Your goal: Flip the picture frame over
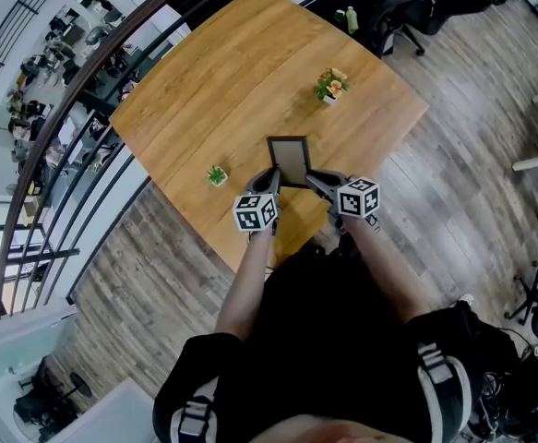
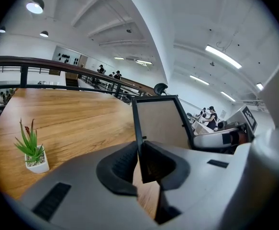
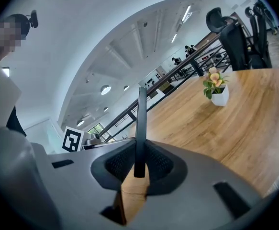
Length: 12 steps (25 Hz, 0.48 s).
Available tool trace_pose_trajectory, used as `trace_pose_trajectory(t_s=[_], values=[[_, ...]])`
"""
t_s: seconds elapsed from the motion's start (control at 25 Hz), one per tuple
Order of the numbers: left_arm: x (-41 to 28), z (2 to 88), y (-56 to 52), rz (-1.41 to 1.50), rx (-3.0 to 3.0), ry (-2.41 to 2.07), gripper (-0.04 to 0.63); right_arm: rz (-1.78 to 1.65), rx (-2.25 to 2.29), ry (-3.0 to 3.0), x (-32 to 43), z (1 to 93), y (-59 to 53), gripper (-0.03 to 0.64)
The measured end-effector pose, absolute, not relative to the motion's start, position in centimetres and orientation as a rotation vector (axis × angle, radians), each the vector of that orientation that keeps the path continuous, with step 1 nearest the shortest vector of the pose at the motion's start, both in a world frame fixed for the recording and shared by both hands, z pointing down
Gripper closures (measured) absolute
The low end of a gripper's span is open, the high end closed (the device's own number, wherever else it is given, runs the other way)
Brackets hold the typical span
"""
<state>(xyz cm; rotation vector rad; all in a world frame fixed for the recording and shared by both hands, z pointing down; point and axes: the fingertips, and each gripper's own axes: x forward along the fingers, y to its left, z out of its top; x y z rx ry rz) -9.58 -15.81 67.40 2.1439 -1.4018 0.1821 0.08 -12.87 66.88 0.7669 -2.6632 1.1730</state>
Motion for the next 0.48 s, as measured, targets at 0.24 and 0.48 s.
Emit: trace_pose_trajectory(t_s=[0.24, 0.48], values=[[-9.5, 67.1, -15.4, 0.203, 2.149, -1.412, 0.537, 1.132, 0.781, -2.668, 0.0, 66.4, -12.4, 0.549], [-9.9, 67.4, -14.6, 0.244, 2.121, -1.433, 0.537, 1.105, 0.808, -2.667, 0.3, 66.5, -12.9, 0.549]])
